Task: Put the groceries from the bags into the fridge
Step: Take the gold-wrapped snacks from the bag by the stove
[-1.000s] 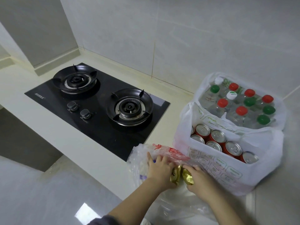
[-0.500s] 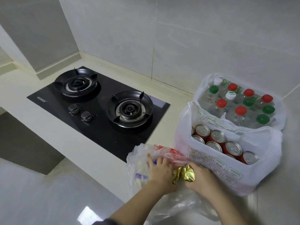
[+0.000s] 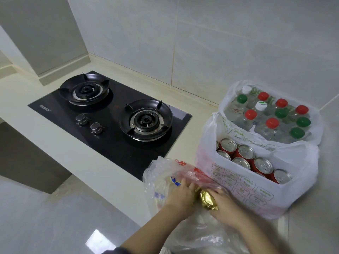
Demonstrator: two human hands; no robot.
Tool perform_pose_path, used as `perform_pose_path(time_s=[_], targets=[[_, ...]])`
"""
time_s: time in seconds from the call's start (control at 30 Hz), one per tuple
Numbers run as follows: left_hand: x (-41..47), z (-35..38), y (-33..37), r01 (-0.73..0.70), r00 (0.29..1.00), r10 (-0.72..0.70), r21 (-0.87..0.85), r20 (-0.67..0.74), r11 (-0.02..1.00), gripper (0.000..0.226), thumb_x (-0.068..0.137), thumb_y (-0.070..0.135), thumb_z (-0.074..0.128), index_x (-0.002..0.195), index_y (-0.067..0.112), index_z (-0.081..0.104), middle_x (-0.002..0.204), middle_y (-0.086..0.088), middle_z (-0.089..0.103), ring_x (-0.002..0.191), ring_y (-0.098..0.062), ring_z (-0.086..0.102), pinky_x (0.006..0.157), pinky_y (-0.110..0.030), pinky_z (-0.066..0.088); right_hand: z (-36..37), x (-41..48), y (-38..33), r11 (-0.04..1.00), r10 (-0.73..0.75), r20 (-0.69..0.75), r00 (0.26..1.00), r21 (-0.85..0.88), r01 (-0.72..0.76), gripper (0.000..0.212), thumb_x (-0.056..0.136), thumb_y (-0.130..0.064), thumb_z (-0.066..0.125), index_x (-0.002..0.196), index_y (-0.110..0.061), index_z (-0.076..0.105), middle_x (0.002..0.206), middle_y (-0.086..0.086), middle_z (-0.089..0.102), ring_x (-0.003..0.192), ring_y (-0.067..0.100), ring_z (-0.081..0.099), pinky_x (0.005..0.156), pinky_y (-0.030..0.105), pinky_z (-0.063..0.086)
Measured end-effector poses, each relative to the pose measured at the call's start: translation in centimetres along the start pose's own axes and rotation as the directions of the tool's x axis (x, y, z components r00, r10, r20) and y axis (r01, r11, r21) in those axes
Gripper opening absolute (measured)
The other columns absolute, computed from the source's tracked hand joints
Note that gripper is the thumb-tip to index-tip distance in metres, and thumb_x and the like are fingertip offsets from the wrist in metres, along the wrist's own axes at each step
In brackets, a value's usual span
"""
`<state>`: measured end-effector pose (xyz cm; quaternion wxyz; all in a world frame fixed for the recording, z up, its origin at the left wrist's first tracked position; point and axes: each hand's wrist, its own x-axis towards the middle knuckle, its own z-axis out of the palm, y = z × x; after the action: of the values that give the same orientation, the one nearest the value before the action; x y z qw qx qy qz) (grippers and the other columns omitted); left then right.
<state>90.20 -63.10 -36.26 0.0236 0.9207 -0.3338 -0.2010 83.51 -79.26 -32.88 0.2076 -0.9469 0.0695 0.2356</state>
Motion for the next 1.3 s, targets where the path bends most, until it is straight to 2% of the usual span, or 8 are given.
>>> perform_pose_path(time_s=[0.33,0.5,0.67,0.83,1.0,1.1,1.17,1.3], targets=[[-3.8,-4.2,-1.2,0.177,0.982,-0.178,-0.588,0.056,0.789,0.043,0.084,0.032,0.057,0.116,0.013,0.035,0.107,-0.011,0.055,0.094,-0.025,0.055,0.069,-0.030,0.039,-2.3,0.0,-0.8,0.994,-0.087,-0.150,0.985,0.045,0.095,0.057,0.076,-0.050,0.067,0.131,-0.043,0.052,0.134,-0.029,0.037,0.132,0.002,0.034,0.110,0.030,0.034],[-5.5,-5.5,-2.3,0.165,0.974,-0.189,-0.964,0.125,0.210,0.046,0.076,0.014,0.063,0.112,0.018,0.034,0.095,-0.008,0.056,0.074,-0.016,0.061,0.068,-0.034,0.054,-3.8,-0.3,-3.0,0.885,-0.100,-0.134,0.986,0.440,0.150,0.028,0.072,-0.028,0.075,0.095,-0.042,0.067,0.097,-0.024,0.069,0.095,-0.004,0.063,0.088,0.031,0.053],[-6.7,-6.9,-3.5,0.144,0.984,-0.080,-0.976,0.159,-0.163,0.060,0.071,0.015,0.070,0.124,0.023,0.043,0.091,-0.007,0.063,0.079,-0.026,0.067,0.072,-0.043,0.054,-4.7,-0.3,-4.1,0.645,-0.071,-0.118,0.990,0.752,0.136,0.033,0.077,-0.020,0.079,0.108,-0.023,0.068,0.104,-0.009,0.074,0.104,0.013,0.067,0.091,0.029,0.051],[-7.7,-8.1,-4.0,0.081,0.982,-0.146,-0.965,0.120,-0.249,0.024,0.095,0.011,0.057,0.119,0.012,0.053,0.090,-0.010,0.068,0.081,-0.025,0.067,0.063,-0.032,0.054,-4.7,-0.2,-5.0,0.431,-0.028,-0.095,0.995,0.897,0.098,0.056,0.058,-0.038,0.082,0.108,-0.019,0.067,0.102,0.009,0.074,0.101,0.028,0.069,0.096,0.047,0.051],[-8.3,-9.0,-4.0,0.043,0.977,-0.187,-0.952,0.103,-0.302,0.022,0.098,0.008,0.050,0.120,0.009,0.053,0.115,-0.014,0.068,0.090,-0.025,0.071,0.066,-0.033,0.057,-5.3,0.0,-5.3,0.422,-0.076,-0.162,0.984,0.889,0.179,0.020,0.075,-0.022,0.079,0.080,-0.015,0.060,0.067,-0.003,0.064,0.067,0.011,0.060,0.075,0.029,0.045],[-8.4,-9.2,-4.1,0.047,0.975,-0.193,-0.951,0.111,-0.306,0.024,0.098,0.008,0.049,0.122,0.010,0.051,0.117,-0.013,0.068,0.091,-0.025,0.072,0.064,-0.033,0.057,-5.2,0.2,-5.4,0.349,-0.053,-0.229,0.972,0.908,0.233,0.041,0.067,-0.035,0.087,0.092,-0.014,0.062,0.073,-0.007,0.067,0.070,0.008,0.060,0.068,0.023,0.045],[-8.6,-9.5,-4.1,0.040,0.978,-0.183,-0.951,0.101,-0.308,0.023,0.098,0.008,0.049,0.120,0.011,0.051,0.117,-0.013,0.068,0.092,-0.025,0.072,0.066,-0.033,0.058,-5.0,0.4,-5.5,0.224,-0.026,-0.234,0.972,0.946,0.234,0.070,0.047,-0.051,0.092,0.095,-0.011,0.061,0.081,0.005,0.067,0.072,0.014,0.060,0.067,0.027,0.048],[-9.0,-10.1,-4.0,-0.019,0.992,-0.124,-0.930,0.028,-0.366,0.023,0.101,0.007,0.044,0.123,0.010,0.050,0.121,-0.011,0.067,0.101,-0.029,0.069,0.068,-0.034,0.059,-5.1,0.6,-6.0,-0.120,-0.101,-0.187,0.977,0.977,0.174,0.054,0.060,-0.022,0.089,0.101,-0.007,0.056,0.077,0.009,0.057,0.061,0.015,0.054,0.061,0.024,0.048]])
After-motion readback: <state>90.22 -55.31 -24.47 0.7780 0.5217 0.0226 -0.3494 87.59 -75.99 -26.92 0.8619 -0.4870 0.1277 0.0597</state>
